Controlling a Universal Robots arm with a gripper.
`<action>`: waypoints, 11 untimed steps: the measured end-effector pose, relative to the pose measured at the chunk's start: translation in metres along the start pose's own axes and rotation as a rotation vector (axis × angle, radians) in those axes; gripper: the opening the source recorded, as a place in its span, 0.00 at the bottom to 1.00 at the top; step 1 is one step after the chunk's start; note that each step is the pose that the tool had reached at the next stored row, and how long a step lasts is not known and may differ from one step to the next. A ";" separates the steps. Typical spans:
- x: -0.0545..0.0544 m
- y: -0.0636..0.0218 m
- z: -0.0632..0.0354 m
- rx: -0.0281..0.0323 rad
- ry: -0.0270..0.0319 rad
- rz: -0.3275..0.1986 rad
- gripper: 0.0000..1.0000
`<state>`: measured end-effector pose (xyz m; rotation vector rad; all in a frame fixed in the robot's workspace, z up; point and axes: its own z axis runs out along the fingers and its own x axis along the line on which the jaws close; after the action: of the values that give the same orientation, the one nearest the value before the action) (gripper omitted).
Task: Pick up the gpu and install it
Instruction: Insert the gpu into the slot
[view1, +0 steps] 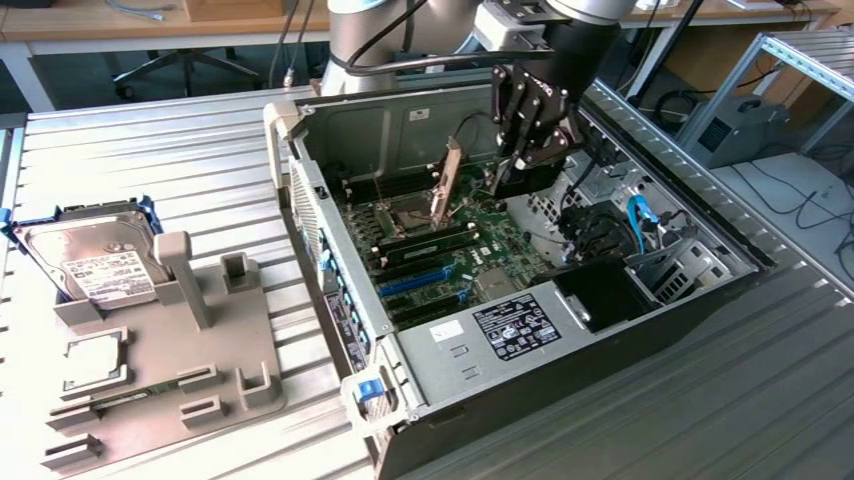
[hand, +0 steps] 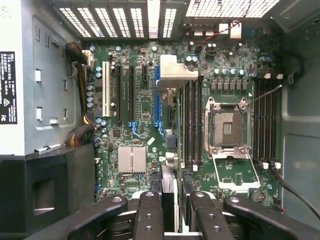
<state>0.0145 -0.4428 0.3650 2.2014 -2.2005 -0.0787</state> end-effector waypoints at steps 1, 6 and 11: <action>0.000 0.0000 0.0000 0.0002 0.0000 0.000 0.27; 0.000 0.0000 0.0001 0.0182 0.0001 0.000 0.27; 0.000 0.0002 0.0013 0.0184 -0.0006 0.012 0.27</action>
<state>0.0142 -0.4428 0.3637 2.1975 -2.2237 -0.0591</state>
